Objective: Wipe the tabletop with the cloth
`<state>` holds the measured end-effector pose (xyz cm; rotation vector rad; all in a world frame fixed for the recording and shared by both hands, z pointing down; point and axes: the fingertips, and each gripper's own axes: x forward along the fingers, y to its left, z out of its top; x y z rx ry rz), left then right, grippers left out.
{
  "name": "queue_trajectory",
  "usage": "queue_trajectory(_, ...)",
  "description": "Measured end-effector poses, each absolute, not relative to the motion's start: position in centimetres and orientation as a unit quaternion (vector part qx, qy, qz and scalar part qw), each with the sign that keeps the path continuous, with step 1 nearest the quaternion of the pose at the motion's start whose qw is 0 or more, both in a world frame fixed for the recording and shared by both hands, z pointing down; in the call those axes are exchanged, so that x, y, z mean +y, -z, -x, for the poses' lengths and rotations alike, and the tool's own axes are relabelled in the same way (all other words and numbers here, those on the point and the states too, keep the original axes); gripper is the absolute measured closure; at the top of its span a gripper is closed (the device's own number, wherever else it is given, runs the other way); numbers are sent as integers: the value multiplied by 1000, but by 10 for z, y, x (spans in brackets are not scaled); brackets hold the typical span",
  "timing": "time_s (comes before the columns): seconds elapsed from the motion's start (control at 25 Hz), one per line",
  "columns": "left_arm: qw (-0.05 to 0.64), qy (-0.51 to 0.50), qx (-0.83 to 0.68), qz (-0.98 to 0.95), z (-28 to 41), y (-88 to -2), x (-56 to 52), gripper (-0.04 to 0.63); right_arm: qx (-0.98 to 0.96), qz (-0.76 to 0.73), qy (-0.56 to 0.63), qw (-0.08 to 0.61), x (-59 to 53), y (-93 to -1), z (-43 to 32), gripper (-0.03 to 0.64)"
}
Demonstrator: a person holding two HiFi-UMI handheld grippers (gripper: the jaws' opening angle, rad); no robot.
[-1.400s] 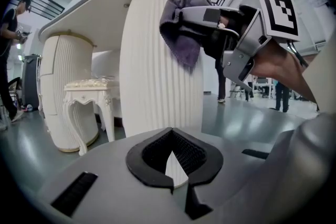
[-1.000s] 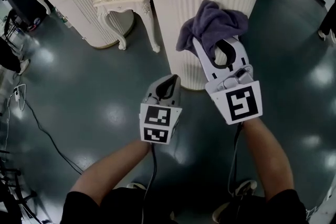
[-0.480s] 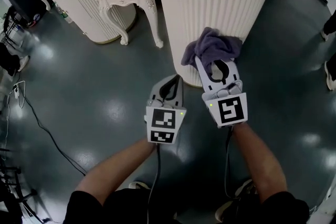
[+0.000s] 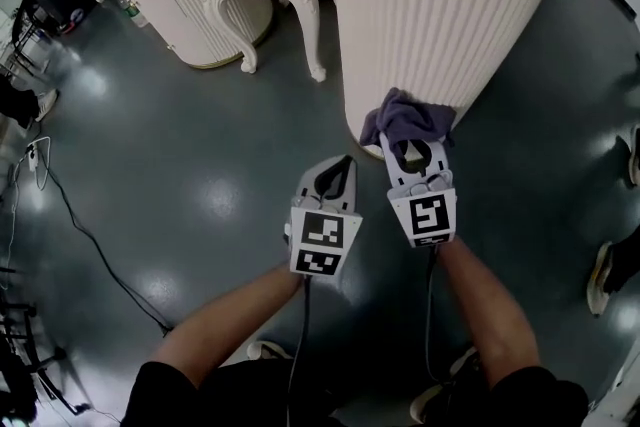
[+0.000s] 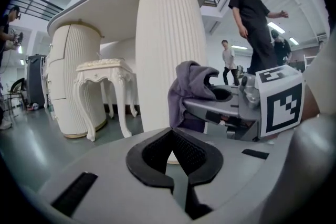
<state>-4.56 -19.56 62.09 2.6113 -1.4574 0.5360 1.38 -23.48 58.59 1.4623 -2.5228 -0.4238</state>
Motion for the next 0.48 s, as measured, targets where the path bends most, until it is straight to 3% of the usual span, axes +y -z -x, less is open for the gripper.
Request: queue_trajectory(0.48,86,-227,-457,-856,59,-680,-187,588,-847,-497,40,183,-241,-689,-12,532)
